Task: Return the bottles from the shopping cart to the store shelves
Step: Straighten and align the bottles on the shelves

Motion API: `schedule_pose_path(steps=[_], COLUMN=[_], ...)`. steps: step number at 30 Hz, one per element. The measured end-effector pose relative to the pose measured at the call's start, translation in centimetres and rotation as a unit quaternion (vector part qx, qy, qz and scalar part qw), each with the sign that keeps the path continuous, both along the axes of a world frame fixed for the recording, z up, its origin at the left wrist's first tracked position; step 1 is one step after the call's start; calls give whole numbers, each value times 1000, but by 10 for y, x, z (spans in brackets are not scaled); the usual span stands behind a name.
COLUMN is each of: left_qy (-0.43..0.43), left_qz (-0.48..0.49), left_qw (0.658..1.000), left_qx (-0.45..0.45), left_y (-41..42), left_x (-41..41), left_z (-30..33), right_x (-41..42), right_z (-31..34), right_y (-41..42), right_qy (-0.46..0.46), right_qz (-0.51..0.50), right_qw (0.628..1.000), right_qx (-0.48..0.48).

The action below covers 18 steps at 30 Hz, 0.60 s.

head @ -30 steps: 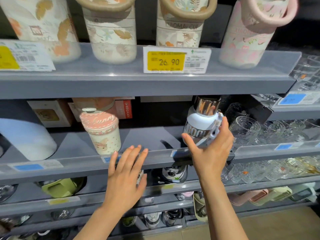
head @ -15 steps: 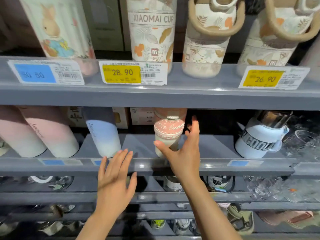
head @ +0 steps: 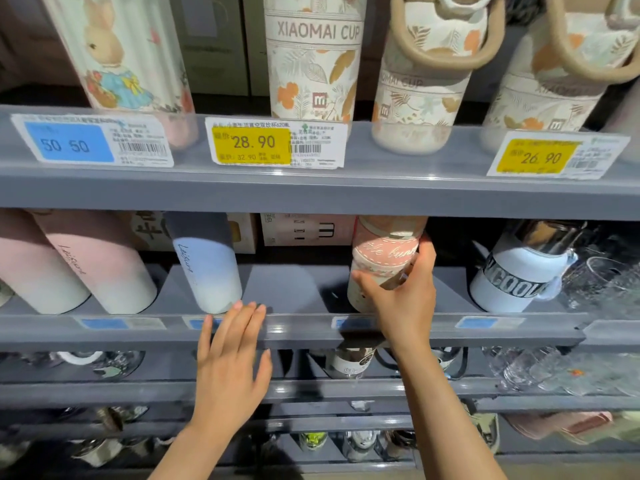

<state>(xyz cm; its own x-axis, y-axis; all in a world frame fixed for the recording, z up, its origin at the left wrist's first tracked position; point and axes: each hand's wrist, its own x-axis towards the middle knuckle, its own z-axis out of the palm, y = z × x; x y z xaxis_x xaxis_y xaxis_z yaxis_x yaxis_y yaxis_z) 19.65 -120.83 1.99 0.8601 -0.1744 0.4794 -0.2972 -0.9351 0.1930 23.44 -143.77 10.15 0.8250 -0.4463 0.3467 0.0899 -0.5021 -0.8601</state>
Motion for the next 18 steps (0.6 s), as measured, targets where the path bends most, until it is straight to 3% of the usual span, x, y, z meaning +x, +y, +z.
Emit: schedule_pose_path(steps=[18], left_qy=[-6], left_qz=[48], left_qw=[999], left_qx=[-9], left_y=[-13], left_x=[-2], left_z=[-4], right_x=[-6], right_z=[-6], right_y=[-36], right_qy=[-26], right_qz=[10], right_qw=[999], right_qx=[-41])
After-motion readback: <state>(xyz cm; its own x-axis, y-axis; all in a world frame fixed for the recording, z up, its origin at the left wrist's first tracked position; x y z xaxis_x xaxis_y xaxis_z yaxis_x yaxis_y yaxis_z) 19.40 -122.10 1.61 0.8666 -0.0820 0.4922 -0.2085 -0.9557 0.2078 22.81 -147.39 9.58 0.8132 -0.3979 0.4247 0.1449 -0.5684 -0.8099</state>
